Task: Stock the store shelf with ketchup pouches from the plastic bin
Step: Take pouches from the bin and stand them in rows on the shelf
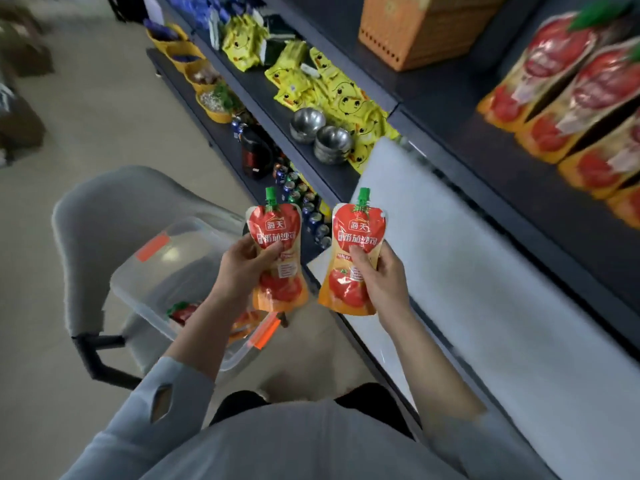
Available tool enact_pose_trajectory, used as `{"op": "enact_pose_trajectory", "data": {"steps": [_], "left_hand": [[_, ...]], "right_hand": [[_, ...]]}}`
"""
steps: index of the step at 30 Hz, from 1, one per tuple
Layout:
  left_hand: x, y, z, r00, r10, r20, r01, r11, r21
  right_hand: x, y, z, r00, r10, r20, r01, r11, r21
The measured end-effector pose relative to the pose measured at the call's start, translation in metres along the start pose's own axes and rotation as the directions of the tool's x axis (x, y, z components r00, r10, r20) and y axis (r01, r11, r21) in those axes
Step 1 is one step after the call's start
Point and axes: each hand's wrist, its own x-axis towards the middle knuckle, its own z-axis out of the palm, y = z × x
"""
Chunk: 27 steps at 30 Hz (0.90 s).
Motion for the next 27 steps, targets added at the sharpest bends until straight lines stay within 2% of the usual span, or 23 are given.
{"op": "enact_pose_trajectory", "data": {"steps": [8, 13, 17, 20, 27], "left_hand": [[-0.018, 0.032, 0.136, 0.952, 0.124, 0.280, -0.139, 0.990, 0.034], [-0.036, 0.043, 0.229, 0.900, 0.181, 0.396, -0.201, 0.979, 0.011], [-0.052, 0.057, 0.298, 0.860, 0.253, 0.443, -0.307, 0.950, 0.053], [-0.062, 0.064, 0.342, 0.831, 0.273, 0.485, -0.333, 0.942, 0.040], [-0.073, 0.073, 0.417, 0.793, 0.324, 0.516, -0.371, 0.928, -0.012]], "right_hand": [[-0.029, -0.032, -0.130, 0.960, -0.115, -0.254, 0.127, 0.991, 0.033], [-0.043, -0.053, -0.220, 0.910, -0.185, -0.372, 0.187, 0.982, -0.030], [-0.051, -0.068, -0.289, 0.868, -0.225, -0.442, 0.236, 0.971, -0.032], [-0.054, -0.076, -0.336, 0.838, -0.250, -0.484, 0.254, 0.965, -0.057], [-0.038, -0.083, -0.436, 0.779, -0.181, -0.600, 0.175, 0.982, -0.069]]}}
